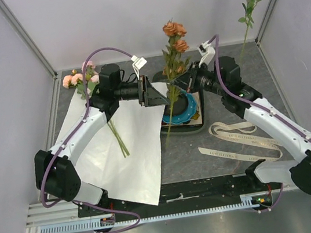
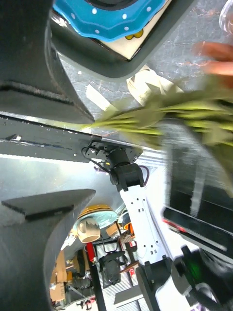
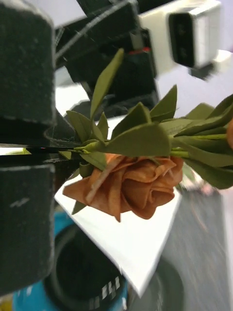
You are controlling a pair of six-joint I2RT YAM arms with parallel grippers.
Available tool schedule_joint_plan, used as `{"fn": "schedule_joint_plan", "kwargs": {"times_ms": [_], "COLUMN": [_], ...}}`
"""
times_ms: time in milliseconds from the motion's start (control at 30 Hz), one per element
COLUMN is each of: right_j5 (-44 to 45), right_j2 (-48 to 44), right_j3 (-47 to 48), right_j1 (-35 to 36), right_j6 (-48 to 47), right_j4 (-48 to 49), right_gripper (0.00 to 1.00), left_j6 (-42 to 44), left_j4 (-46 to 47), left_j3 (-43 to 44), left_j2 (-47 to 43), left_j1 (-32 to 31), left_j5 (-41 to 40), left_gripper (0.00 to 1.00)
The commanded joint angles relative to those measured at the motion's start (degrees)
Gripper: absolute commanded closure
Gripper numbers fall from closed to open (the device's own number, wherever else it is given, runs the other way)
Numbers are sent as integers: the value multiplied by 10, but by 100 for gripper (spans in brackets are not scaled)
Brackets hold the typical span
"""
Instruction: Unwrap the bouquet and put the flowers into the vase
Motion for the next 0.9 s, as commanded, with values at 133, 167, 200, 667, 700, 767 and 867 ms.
{"fn": "schedule_joint_plan", "kwargs": {"times_ms": [133,167,200,667,700,767,867], "right_j5": [469,534,563,675,671,661,648], "right_j2": [-70,-65,-57,-10,-13,-12,-10], "right_j3": [240,260,280,273,254,239,222], "right_j1": [-8,-8,-8,-54,-60,-75,-91], "right_j6": [-267,-306,-326,-527,-525,-517,-499], "right_j4": [-226,-243,-245,17,30,54,74], "right_gripper": [100,100,100,100,100,100,100], "left_j6": [52,50,45,9,3,-4,-4], "left_j4": [-46,-47,-45,10,13,32,35], "left_j3": [18,14,13,-20,-22,-29,-30], "left_j2": [-52,-54,-54,-61,-64,-67,-71], "left_j1": [25,34,38,74,76,78,81], "left_j5": [-46,-49,-53,-48,-49,-49,-48], "left_gripper": [31,31,30,26,26,25,25]}}
